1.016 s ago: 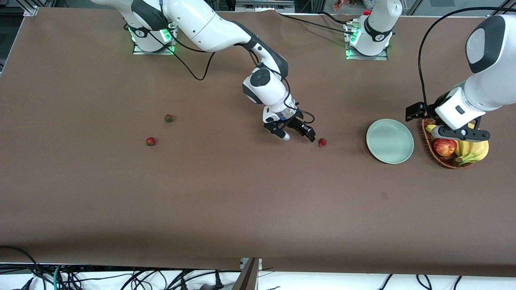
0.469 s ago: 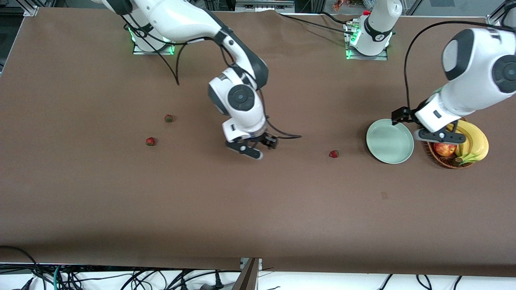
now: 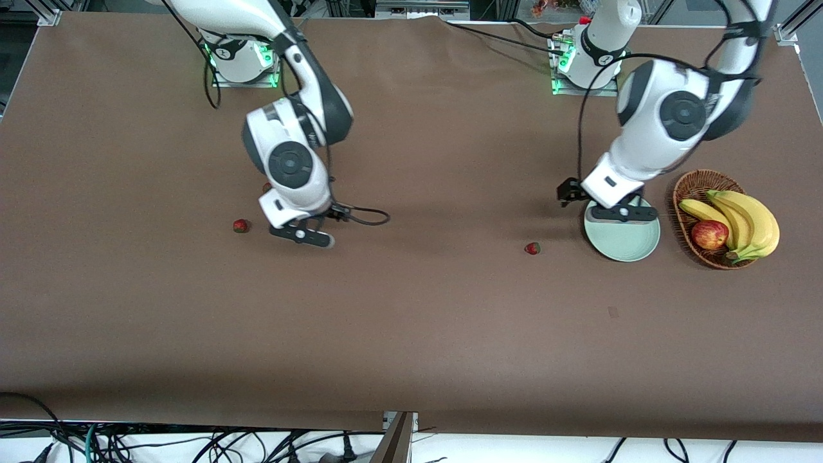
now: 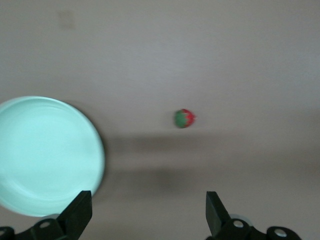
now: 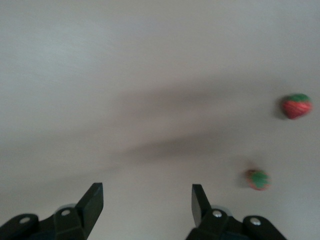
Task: Collect all strawberries into plate
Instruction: 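Grasp the released strawberry with the left gripper while the right gripper reaches another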
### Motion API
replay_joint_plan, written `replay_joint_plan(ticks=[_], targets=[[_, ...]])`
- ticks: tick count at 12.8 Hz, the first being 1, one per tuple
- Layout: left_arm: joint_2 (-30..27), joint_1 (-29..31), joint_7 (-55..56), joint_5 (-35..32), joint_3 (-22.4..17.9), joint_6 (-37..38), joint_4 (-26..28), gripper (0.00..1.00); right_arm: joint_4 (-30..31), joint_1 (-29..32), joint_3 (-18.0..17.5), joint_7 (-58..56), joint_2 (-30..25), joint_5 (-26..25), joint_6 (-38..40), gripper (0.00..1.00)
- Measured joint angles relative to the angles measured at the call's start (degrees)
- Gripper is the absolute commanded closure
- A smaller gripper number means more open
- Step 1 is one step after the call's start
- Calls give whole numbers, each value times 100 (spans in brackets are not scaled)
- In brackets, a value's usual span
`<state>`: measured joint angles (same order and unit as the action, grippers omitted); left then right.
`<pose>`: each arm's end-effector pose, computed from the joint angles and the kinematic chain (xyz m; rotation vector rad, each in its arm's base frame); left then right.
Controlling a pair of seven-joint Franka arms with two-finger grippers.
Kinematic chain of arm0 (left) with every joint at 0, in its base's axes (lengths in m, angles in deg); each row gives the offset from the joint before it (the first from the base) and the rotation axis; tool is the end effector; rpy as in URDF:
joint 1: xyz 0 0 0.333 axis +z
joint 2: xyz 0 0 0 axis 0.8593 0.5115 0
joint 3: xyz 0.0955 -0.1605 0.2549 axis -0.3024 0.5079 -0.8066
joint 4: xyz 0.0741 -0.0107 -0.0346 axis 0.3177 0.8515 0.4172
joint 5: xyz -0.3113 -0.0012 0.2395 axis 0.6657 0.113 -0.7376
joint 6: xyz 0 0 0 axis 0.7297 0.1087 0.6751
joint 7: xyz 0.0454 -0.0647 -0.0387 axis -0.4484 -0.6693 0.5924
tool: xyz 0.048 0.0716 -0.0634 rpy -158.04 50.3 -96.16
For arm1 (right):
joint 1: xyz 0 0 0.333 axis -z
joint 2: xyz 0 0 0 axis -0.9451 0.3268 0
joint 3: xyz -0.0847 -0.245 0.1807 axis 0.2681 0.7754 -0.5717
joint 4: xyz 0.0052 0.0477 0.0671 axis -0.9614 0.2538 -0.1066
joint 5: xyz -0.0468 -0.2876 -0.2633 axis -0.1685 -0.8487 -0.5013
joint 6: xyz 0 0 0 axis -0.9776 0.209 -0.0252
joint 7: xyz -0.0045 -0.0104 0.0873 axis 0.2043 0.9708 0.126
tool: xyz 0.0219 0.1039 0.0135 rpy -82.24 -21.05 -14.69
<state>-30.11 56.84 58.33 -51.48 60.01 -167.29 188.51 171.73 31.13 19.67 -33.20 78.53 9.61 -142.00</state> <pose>0.5210 -0.1639 0.3410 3.0982 0.0548 -0.0146 0.5413 0.2950 0.2917 3.0062 -0.2962 -0.2037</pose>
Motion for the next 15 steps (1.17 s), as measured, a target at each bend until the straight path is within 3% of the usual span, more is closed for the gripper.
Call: replay_joint_plan(ticks=[2,4,6,10,11,13,15], targets=[[480,-8,815,-346,313,-758,122,0,1163,-4,281,-504,-500,-1,-628,21],[1134,-17,1688,-1132,449,-1394,125,0,2010,-5,569,-1007,-804,-1,-1226,21],[1805,-14,2226,-1769,428,-1854,7,0,2514,-6,840,-1453,-876,-1,-1734,21],[2631,16,2286,-1913,208,-1942,-690,0,3073,-5,1083,-1819,-793,-1,-2531,21],[2714,26,2285,-1913,180,-1942,-778,4,3144,-8,1082,-1836,-742,-1,-2700,21],[2763,24,2286,-1913,167,-1941,-835,36,3206,-4,1115,-1932,-644,-1,-2879,21],[2759,18,2290,-1914,175,-1923,-862,53,3214,8,1162,-1955,-622,0,-2898,21]])
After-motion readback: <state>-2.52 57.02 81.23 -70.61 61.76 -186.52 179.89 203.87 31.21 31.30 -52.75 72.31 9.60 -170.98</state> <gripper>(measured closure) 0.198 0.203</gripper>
